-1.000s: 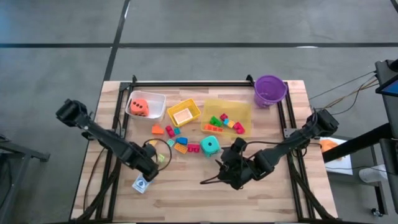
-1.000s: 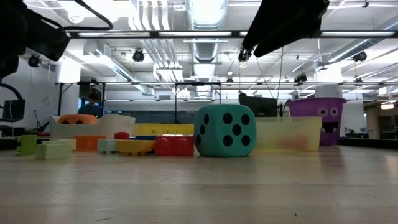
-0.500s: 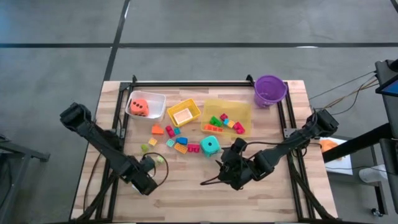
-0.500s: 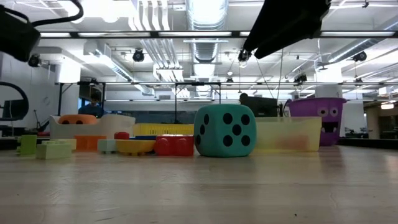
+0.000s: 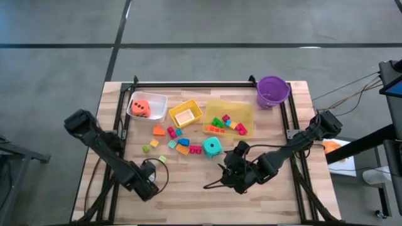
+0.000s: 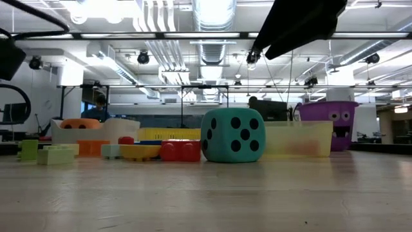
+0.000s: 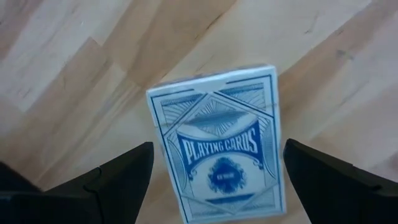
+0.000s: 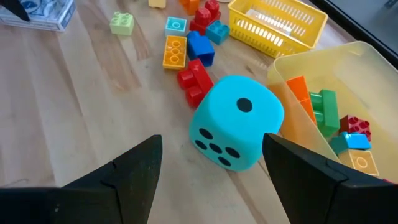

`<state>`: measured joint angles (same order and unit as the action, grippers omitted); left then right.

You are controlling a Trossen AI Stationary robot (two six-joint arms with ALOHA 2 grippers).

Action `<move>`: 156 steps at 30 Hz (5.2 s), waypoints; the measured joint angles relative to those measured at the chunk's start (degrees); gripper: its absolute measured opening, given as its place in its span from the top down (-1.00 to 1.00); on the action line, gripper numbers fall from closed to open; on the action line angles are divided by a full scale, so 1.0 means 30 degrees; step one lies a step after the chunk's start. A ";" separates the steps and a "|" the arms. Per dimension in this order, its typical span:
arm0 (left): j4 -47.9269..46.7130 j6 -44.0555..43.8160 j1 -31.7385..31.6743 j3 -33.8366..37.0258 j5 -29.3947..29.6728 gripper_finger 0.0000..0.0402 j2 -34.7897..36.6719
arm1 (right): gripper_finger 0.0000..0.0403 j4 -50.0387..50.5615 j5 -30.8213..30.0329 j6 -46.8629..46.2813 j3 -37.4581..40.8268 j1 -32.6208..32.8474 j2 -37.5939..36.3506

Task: Pick & Place Toys
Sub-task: Put the blue deck of cards into the yellow basket

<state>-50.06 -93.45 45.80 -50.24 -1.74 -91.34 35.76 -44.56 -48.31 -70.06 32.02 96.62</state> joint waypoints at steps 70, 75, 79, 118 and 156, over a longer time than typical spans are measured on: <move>0.1191 0.1471 -0.2259 0.0481 0.6958 -0.44 0.3983 | -0.37 -0.0229 -0.0029 0.0656 0.0328 0.0251 0.0015; 0.1330 0.4321 -0.4798 0.0466 0.7446 -0.44 0.4988 | -0.37 -0.0224 -0.0029 0.0670 0.0328 0.0251 0.0015; 0.1327 0.7263 -0.7315 0.0127 0.7231 -0.44 0.5564 | -0.37 -0.0210 -0.0024 0.0678 0.0328 0.0251 0.0015; -0.0797 2.5830 -2.2401 -0.9071 0.2772 -0.44 -0.1552 | -0.37 -0.0171 0.0401 0.0798 0.1165 0.0243 0.0015; 0.0726 3.1003 -2.3313 -0.8887 0.1550 -0.49 -0.6594 | -0.37 -0.0167 0.0503 0.1035 0.1845 0.0243 0.0007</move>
<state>-47.88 -0.44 -24.14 -76.90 2.91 -111.12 35.26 -43.05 -45.21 -64.53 32.75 96.64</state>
